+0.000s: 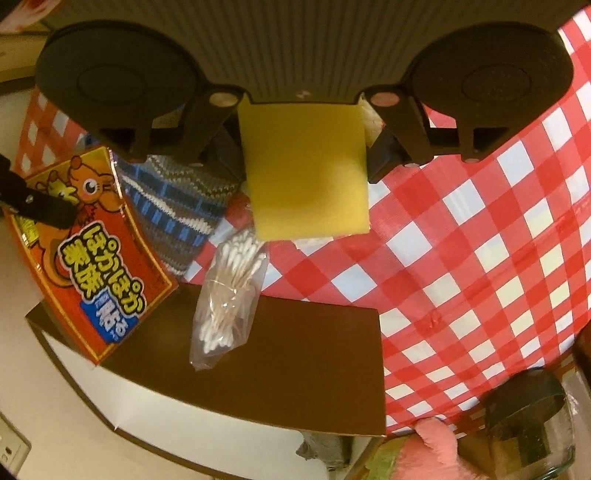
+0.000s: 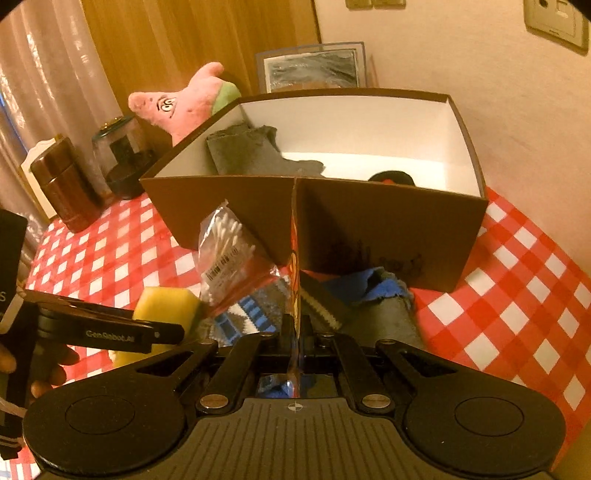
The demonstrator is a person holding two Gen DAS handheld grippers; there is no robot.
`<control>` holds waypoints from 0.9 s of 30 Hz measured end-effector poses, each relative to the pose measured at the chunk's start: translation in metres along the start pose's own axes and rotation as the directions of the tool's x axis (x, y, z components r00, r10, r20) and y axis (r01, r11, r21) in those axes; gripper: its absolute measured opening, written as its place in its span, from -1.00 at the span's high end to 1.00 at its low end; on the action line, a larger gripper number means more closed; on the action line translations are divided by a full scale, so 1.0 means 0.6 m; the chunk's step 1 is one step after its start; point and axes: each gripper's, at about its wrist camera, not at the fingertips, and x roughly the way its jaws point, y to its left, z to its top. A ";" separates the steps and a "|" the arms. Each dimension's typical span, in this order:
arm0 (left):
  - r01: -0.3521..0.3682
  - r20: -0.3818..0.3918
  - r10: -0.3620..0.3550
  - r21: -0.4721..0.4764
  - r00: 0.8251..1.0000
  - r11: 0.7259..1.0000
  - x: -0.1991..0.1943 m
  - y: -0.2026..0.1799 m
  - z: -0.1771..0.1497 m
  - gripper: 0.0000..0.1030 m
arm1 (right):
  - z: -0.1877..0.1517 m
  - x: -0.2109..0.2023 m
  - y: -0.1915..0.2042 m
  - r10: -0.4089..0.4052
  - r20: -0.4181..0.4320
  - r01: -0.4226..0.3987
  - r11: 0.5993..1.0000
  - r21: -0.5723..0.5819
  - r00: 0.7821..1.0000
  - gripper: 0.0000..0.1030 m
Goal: Organize soft objects
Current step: 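Lift the sponge and packet and carry both over the white box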
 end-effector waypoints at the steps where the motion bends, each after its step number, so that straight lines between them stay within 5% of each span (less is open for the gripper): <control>1: -0.006 0.000 0.006 0.008 1.000 1.000 0.002 -0.002 0.001 -0.32 | 0.000 0.000 0.003 -0.004 0.002 0.004 1.000 -0.013 1.000 0.97; 11: -0.030 0.040 0.029 0.045 0.999 0.999 -0.014 -0.005 0.000 -0.20 | 0.003 -0.012 0.018 -0.015 0.032 0.017 0.998 -0.064 0.999 0.97; 27: 0.002 0.220 0.015 -0.076 0.975 0.997 -0.176 0.050 0.032 -0.18 | 0.029 -0.092 0.022 0.017 0.142 -0.005 0.996 -0.091 0.990 0.97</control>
